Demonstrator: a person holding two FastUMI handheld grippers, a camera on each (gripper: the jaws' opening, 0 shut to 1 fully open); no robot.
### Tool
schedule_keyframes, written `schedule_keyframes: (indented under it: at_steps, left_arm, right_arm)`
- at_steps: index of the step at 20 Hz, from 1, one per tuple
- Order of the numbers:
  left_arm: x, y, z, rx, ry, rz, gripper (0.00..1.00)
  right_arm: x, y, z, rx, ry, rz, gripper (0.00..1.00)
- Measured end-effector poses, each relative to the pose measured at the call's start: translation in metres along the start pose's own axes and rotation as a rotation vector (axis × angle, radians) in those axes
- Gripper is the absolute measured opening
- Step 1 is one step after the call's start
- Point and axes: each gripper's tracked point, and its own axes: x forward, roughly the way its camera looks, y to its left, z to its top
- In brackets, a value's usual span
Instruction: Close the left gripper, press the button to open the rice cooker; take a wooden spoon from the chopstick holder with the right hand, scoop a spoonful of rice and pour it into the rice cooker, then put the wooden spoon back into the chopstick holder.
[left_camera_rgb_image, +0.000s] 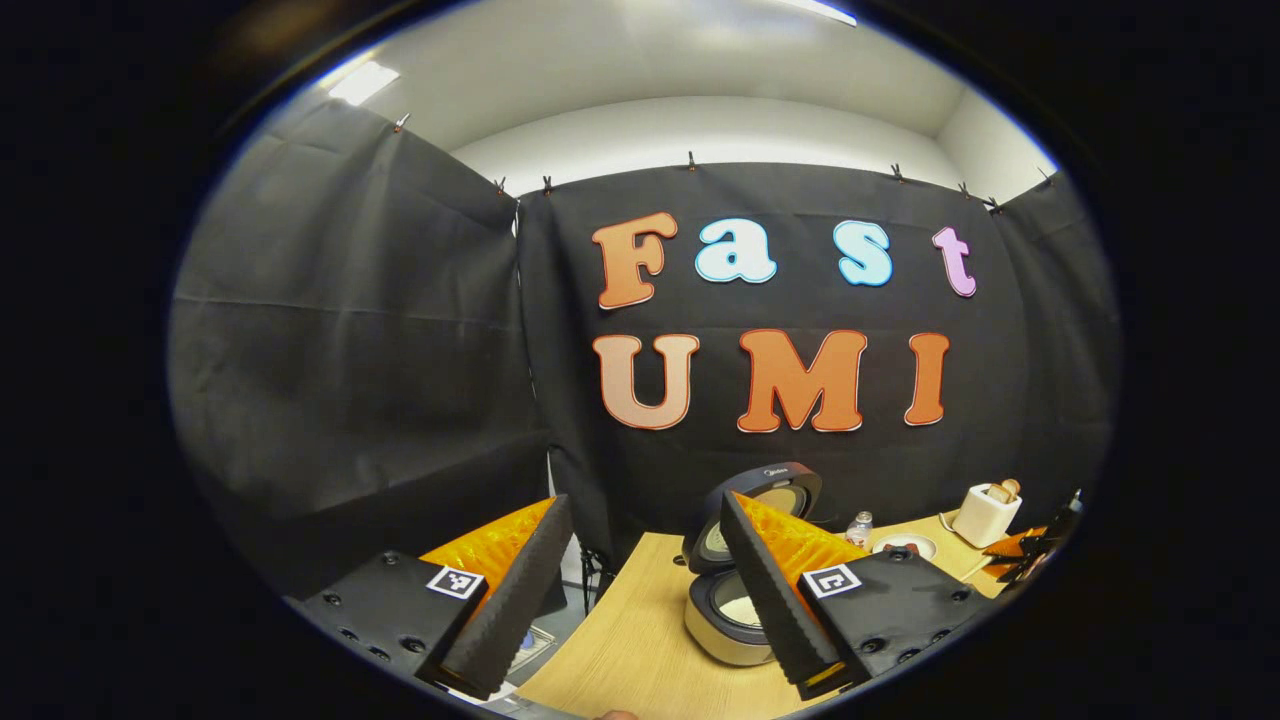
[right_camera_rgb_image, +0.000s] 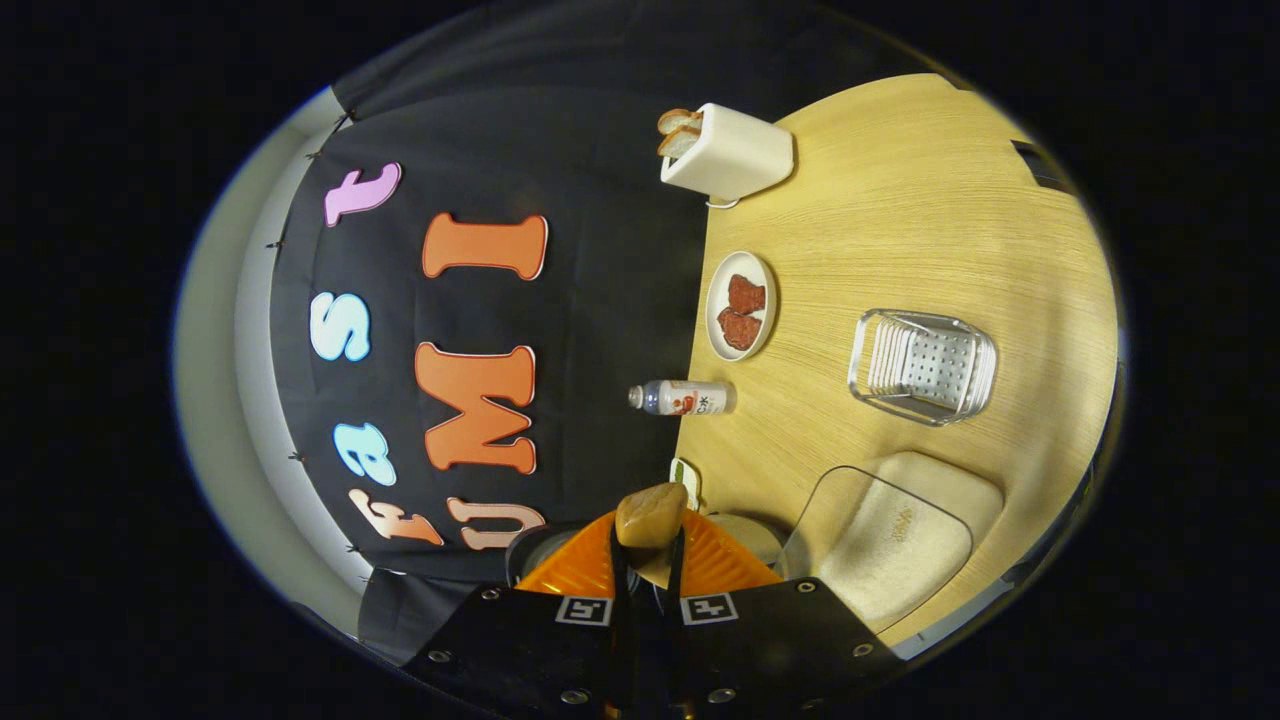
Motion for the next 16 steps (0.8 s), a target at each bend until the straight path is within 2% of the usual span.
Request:
schedule_keyframes:
  at_steps: [7, 16]
  left_arm:
    - [0.0, 0.017, -0.005, -0.001, 0.009, 0.029, 0.98]
    - [-0.003, 0.029, -0.01, -0.007, 0.018, 0.029, 0.98]
  right_arm:
    - [0.028, 0.061, -0.013, -0.028, 0.029, 0.058, 0.11]
    - [0.072, 0.135, -0.049, -0.089, 0.061, 0.105, 0.11]
